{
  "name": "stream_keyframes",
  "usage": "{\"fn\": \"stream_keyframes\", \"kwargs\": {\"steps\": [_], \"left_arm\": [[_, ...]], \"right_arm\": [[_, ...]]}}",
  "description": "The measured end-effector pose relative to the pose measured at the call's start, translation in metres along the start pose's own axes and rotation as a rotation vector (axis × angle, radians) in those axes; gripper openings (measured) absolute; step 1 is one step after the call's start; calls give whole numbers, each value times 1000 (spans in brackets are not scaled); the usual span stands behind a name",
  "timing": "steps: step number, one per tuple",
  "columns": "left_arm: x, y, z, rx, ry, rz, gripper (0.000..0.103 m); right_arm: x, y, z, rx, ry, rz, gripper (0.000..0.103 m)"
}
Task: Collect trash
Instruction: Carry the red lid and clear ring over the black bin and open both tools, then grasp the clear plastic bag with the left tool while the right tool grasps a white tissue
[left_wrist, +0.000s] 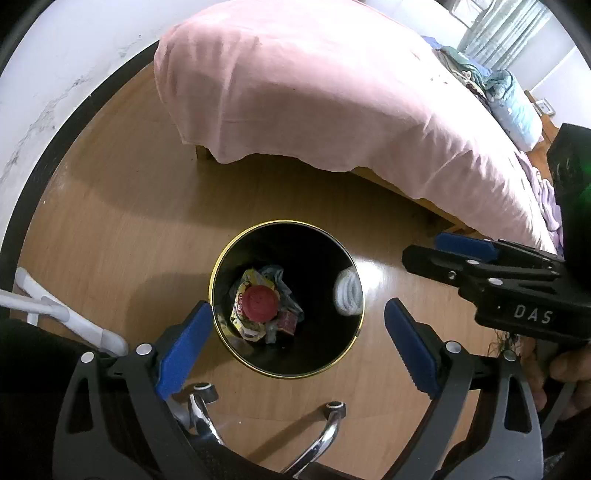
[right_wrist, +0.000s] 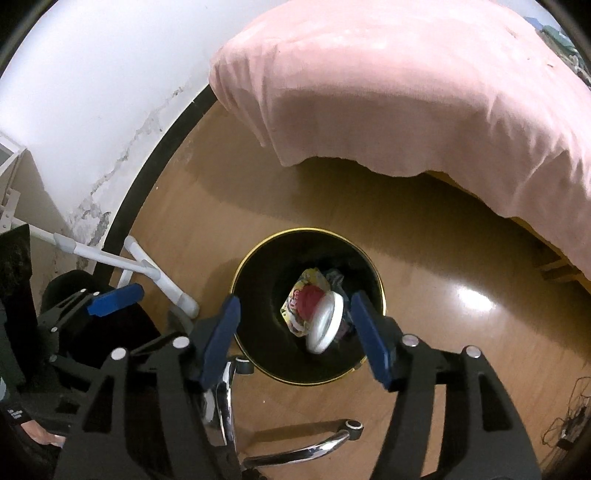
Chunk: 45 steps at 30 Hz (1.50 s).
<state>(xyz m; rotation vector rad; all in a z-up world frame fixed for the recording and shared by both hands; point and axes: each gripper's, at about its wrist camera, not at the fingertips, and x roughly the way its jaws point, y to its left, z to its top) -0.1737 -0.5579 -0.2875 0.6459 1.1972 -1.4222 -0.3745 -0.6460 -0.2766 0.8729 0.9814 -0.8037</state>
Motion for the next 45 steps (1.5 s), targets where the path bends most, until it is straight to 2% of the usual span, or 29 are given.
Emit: {"fn": "stream_keyframes", "kwargs": {"steps": [3, 6, 8, 10, 14, 17, 20, 24, 28, 33, 37, 39, 43, 44, 45], "left_arm": [[-4, -1, 0, -3, -21, 10, 91], [-32, -8, 3, 21, -133, 41, 91], [-59, -18, 6, 85, -187, 73, 91], [-96, -22, 8, 119, -247, 105, 91], [-190, -6, 5, 80, -392, 153, 94], [-269, 23, -11, 28, -495, 236, 96], [-341, 68, -48, -61, -564, 382, 96], [-409, 136, -110, -257, -568, 539, 96], [-465, 199, -191, -509, -559, 691, 96], [-510, 238, -270, -737, -590, 765, 96], [-522, 253, -324, -858, -580, 805, 96], [-520, 260, -340, -897, -574, 806, 96], [-521, 267, -364, -931, -563, 800, 96], [-520, 271, -366, -935, -558, 797, 96], [-519, 272, -365, -936, -554, 795, 96]], "right_arm": [[-4, 1, 0, 3, -11, -7, 65], [-18, 7, 3, -19, -47, -32, 71], [-33, 15, 6, -42, -86, -55, 74], [-55, 28, 10, -69, -144, -61, 80], [-98, 69, 22, -158, -241, -10, 85], [-122, 122, 28, -272, -285, 61, 85], [-140, 194, 27, -423, -307, 173, 85], [-150, 313, 13, -680, -287, 349, 85], [-152, 430, -18, -904, -252, 496, 85], [-146, 557, -64, -1123, -197, 615, 85], [-124, 633, -95, -1223, -141, 606, 74], [-108, 662, -103, -1252, -113, 580, 63], [-84, 694, -106, -1261, -86, 541, 49], [-81, 695, -105, -1262, -82, 533, 42], [-78, 696, -103, -1266, -66, 529, 26]]}}
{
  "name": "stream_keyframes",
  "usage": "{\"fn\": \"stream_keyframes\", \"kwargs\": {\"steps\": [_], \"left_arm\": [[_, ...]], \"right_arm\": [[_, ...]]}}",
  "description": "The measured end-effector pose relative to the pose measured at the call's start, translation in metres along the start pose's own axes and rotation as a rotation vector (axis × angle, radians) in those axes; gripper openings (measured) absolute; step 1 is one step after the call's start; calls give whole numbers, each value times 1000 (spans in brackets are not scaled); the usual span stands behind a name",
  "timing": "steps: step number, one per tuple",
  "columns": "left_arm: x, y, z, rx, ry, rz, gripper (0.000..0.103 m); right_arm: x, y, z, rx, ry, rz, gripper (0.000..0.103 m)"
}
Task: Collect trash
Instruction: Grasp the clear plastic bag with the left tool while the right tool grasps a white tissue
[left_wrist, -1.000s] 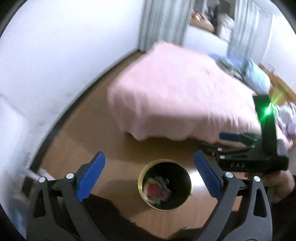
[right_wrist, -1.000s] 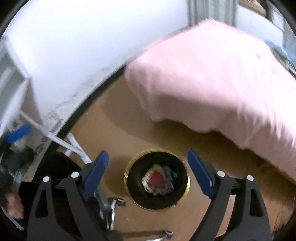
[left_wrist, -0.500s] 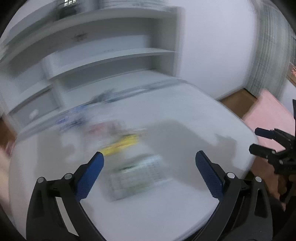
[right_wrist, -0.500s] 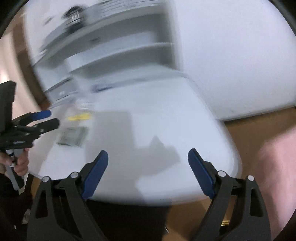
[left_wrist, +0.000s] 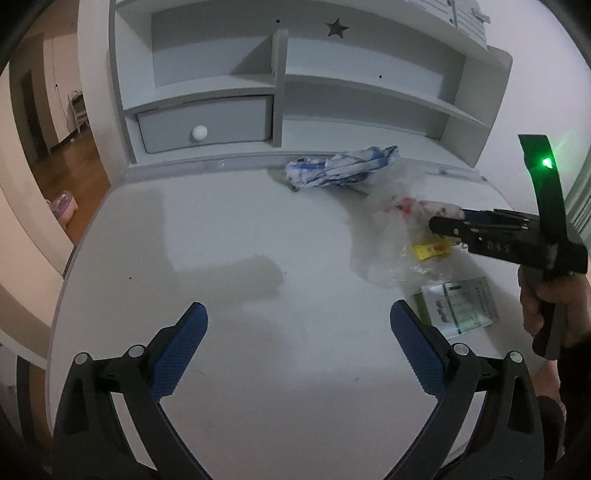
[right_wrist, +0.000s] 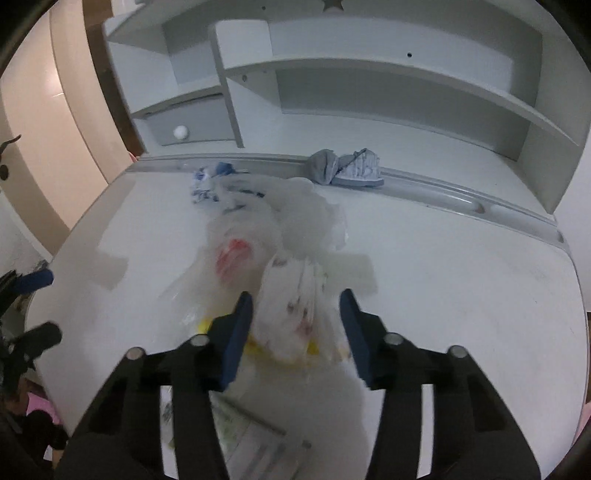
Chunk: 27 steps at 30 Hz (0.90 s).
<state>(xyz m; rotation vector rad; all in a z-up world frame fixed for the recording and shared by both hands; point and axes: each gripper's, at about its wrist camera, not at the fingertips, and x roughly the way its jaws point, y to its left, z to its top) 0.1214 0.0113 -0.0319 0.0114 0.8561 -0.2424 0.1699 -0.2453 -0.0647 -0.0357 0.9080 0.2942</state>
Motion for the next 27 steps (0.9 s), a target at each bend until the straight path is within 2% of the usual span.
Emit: {"fn": "stream_keyframes", "kwargs": {"steps": [1, 3, 6, 10, 13, 17, 18, 19, 21, 27], "left_arm": [[5, 2, 4, 2, 5, -4, 96], [18, -4, 15, 14, 10, -18, 96], [31, -26, 33, 48, 10, -57, 96], [61, -64, 61, 98, 29, -126, 96], [88, -86, 74, 136, 62, -130, 96], [120, -97, 80, 131, 124, -109, 93], [125, -98, 81, 122, 130, -107, 73], [128, -99, 82, 110, 141, -121, 43], [124, -101, 86, 86, 146, -144, 35], [78, -152, 110, 146, -19, -165, 33]], "right_arm": [[2, 0, 2, 0, 3, 5, 20], [-10, -3, 5, 17, -51, -8, 16], [-34, -9, 9, 58, -124, 1, 16], [-67, -22, -5, 84, -151, -9, 16], [-89, -32, -23, 102, -160, -25, 16], [-108, -46, -49, 141, -168, -57, 16], [-115, -52, -58, 155, -170, -68, 16], [-120, -57, -65, 169, -175, -78, 16], [-133, -70, -82, 208, -186, -104, 16], [-176, -112, -138, 351, -232, -203, 16]]}}
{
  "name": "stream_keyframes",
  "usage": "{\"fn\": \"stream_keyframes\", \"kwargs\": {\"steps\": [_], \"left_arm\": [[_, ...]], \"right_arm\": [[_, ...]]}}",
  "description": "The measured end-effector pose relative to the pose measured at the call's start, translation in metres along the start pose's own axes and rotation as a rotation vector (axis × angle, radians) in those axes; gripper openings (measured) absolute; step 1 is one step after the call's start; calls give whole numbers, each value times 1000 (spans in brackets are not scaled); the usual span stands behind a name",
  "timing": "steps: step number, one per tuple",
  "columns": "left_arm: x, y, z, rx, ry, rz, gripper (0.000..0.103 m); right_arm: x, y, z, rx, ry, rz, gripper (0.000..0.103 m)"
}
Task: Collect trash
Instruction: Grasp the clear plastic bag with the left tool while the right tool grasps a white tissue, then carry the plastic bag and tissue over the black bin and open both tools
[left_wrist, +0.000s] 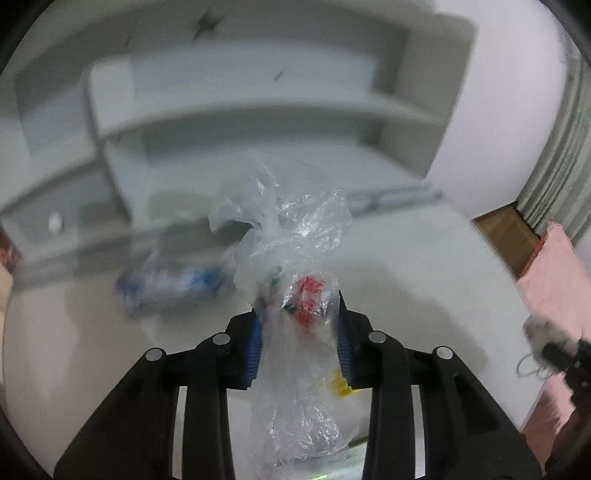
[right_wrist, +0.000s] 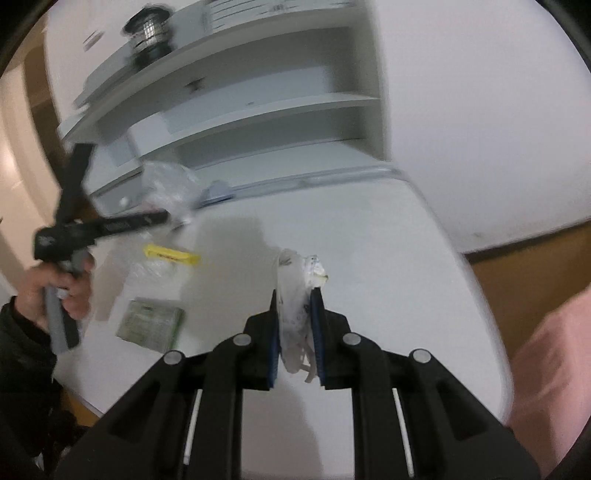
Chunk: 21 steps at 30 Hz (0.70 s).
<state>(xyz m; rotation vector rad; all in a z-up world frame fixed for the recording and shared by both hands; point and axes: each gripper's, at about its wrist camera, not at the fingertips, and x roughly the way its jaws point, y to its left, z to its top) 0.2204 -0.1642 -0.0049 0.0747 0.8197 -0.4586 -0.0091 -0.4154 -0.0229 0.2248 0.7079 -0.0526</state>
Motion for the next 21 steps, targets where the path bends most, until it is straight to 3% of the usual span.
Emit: {"fn": "stream_keyframes", "kwargs": {"steps": [4, 10, 15, 21], "left_arm": [[-21, -51, 22, 45, -106, -26, 33], [-25, -159, 19, 200, -106, -189, 33], [-31, -272, -26, 361, -47, -379, 33], [-36, -400, -123, 548, 82, -605, 33]], "right_arm": [[-34, -43, -22, 84, -28, -81, 16], [-96, -115, -76, 241, -57, -227, 16], [-145, -177, -140, 410, -54, -359, 16], [-184, -244, -235, 622, -10, -486, 16]]}}
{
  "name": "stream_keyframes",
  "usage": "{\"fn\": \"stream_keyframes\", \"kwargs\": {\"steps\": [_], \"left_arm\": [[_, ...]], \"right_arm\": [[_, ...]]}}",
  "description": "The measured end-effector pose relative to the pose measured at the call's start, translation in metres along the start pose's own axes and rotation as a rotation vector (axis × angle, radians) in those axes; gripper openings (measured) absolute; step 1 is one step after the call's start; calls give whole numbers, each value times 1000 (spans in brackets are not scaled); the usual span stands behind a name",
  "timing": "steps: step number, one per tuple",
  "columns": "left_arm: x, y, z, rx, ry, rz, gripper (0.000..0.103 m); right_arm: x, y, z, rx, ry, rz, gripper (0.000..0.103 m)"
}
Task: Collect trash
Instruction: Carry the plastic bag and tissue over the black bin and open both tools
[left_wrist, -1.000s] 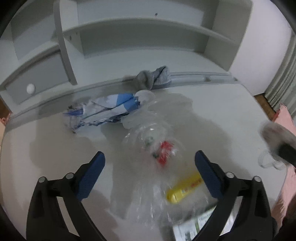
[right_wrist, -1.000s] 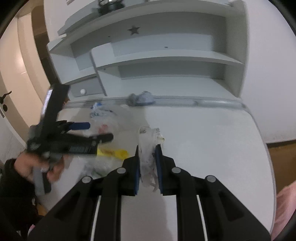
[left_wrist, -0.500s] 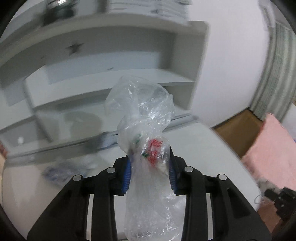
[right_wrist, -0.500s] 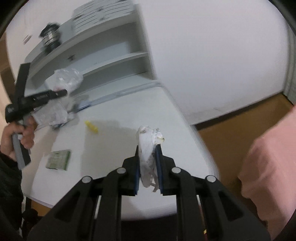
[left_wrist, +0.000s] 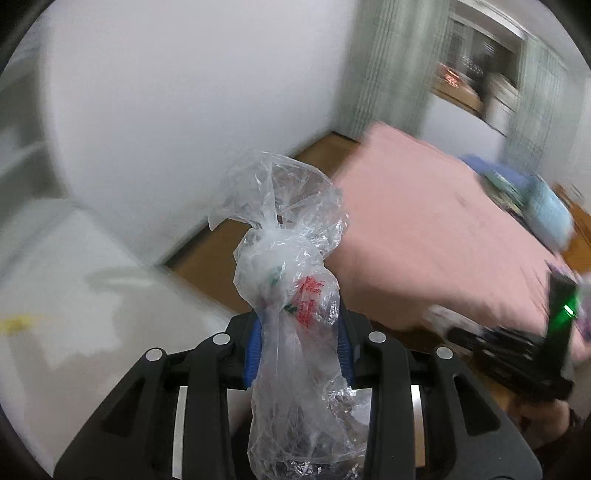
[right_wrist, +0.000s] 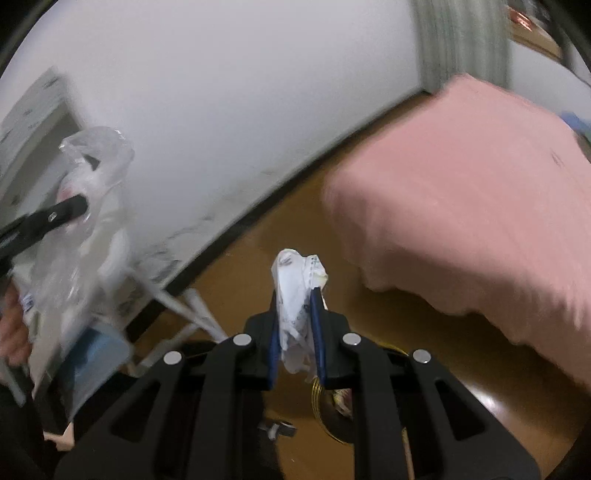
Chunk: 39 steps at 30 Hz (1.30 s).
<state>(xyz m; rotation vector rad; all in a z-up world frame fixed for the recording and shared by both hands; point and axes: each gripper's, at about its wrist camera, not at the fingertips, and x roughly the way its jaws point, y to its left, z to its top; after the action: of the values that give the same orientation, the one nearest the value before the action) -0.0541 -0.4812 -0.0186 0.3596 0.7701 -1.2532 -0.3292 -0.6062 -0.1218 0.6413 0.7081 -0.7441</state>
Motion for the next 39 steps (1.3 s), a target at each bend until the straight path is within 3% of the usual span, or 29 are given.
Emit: {"fn": "stream_keyframes", "kwargs": {"steps": [4, 7, 12, 16, 19, 27, 32, 37, 39], "left_arm": [[65, -64, -36, 54, 112, -134, 33], [119, -95, -74, 72, 209, -177, 33], [201, -101, -125, 62, 373, -206, 33], [237, -106, -150, 104, 411, -205, 33], [250, -92, -173, 58, 481, -208, 33], [248, -102, -179, 122, 486, -225, 35], [242, -91, -180, 78, 494, -241, 39], [237, -91, -179, 70, 488, -245, 59], [235, -92, -179, 72, 480, -245, 60]], "right_arm": [[19, -57, -25, 104, 57, -44, 16], [43, -87, -42, 162, 118, -61, 16], [89, -103, -68, 242, 252, -67, 16], [111, -100, -80, 248, 317, -66, 16], [120, -99, -82, 247, 340, -72, 16], [127, -104, -86, 261, 361, -80, 16], [128, -101, -87, 253, 366, -82, 16], [130, -100, -87, 252, 371, -79, 16], [131, -99, -87, 252, 371, -78, 16]]}}
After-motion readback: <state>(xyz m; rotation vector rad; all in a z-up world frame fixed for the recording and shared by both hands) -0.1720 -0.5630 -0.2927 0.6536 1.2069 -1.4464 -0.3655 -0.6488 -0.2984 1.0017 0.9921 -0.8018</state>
